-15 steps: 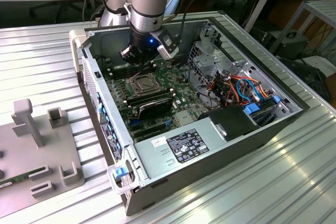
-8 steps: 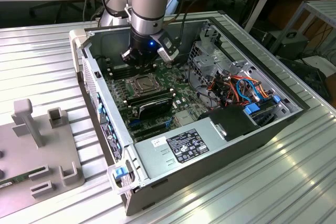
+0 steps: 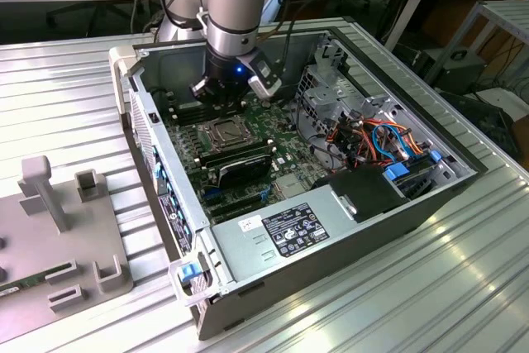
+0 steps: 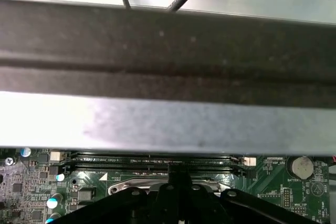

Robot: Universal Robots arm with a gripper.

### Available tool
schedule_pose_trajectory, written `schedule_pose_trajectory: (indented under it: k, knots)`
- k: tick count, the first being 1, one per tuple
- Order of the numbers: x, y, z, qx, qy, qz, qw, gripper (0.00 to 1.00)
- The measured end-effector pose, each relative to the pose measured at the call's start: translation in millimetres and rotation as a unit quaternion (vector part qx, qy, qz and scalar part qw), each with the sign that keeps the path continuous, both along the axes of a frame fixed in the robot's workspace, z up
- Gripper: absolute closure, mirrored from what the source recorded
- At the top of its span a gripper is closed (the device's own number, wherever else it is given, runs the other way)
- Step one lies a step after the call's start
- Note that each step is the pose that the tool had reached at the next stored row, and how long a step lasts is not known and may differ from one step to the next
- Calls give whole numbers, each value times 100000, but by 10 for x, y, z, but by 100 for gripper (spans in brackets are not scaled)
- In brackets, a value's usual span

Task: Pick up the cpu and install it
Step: 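Install the first cpu locking lever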

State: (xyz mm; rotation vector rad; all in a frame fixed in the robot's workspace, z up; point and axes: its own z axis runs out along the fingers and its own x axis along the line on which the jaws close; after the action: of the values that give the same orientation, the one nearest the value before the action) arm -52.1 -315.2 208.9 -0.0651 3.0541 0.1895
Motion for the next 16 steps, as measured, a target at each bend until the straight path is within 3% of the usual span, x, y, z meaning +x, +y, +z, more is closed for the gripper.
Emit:
schedule_pose_trajectory:
  k: [9, 16]
  knots:
    - [36, 0, -21, -361, 2, 7, 99999, 89]
    - [35, 0, -33, -1002, -4, -2, 99995, 89]
